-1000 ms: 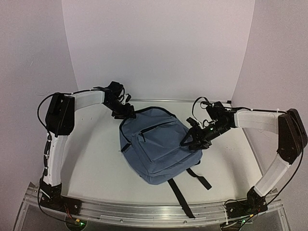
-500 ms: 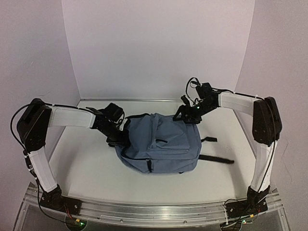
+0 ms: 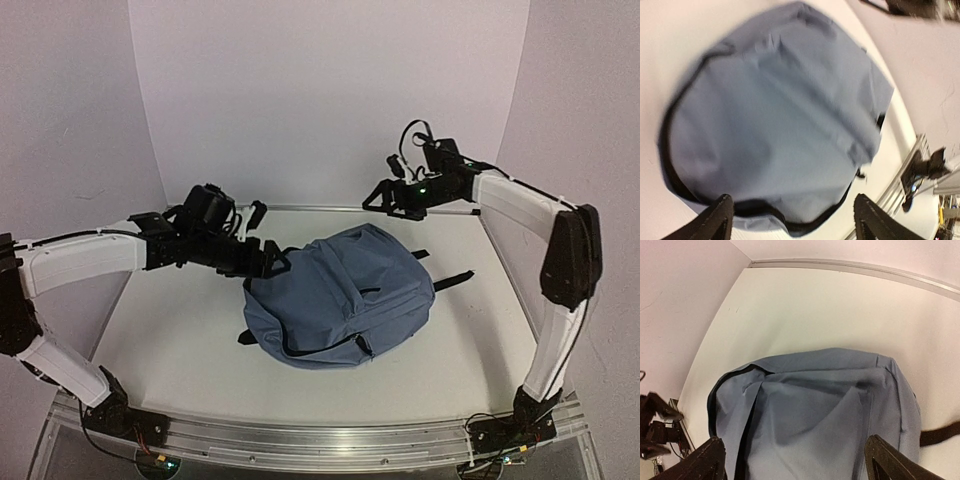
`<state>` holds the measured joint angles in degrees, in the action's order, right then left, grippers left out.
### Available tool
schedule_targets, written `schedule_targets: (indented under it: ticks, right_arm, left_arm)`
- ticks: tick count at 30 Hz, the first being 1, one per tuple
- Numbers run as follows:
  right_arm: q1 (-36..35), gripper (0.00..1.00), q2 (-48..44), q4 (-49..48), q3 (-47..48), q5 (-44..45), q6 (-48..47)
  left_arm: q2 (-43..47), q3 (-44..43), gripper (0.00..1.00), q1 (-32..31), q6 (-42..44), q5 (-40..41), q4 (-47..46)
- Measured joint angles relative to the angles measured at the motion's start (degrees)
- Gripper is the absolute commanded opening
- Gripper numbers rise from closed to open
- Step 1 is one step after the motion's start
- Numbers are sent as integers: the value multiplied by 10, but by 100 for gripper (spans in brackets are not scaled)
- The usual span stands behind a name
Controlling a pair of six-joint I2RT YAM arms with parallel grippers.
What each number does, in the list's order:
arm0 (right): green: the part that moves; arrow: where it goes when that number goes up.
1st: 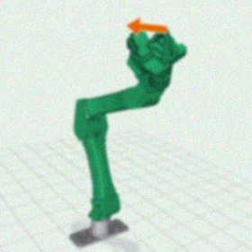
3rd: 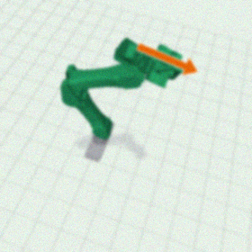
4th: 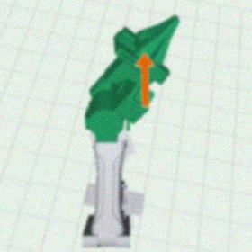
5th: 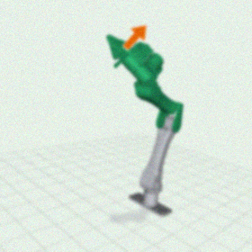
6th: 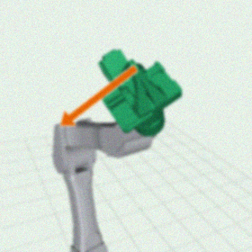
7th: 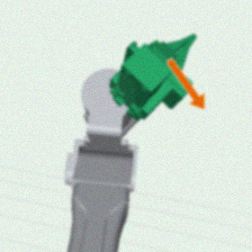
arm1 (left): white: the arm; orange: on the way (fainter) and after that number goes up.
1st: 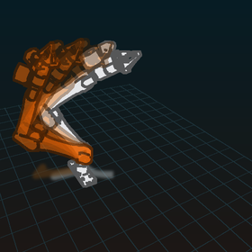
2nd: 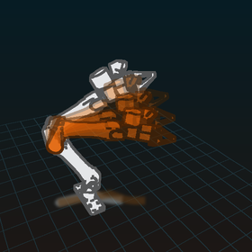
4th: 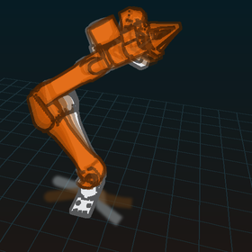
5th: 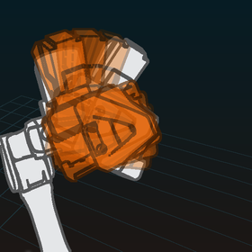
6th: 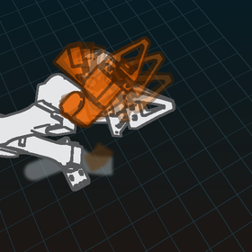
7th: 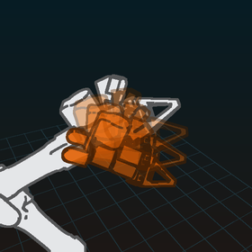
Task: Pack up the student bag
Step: Adjust the student bag at the center of the board.
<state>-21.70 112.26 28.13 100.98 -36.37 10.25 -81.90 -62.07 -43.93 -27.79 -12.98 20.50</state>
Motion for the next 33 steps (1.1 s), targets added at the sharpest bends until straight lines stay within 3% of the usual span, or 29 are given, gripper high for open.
schedule_targets:
  ticks: [5, 9, 14, 18, 25, 33]
  right_arm:
    - [17, 97, -180, -9, -160, 1, -3]
    - [16, 95, -269, -12, -287, -14, -6]
    - [14, 93, -292, 2, -419, -35, -16]
    - [14, 90, -289, 12, -470, -46, -25]
    - [14, 79, -181, 14, -443, -73, -38]
    - [14, 79, -31, 31, -253, -63, -24]
  left_arm:
    - [-53, -100, 87, 86, 18, 1, 9]
    - [-148, -187, 83, 135, 45, 2, 35]
    - [-281, -280, 65, 139, 86, -11, 65]
    - [-342, -300, 43, 136, 104, -40, 82]
    - [-298, -181, 11, 131, 96, -90, 39]
    - [-168, -22, 7, 61, 62, -98, 3]
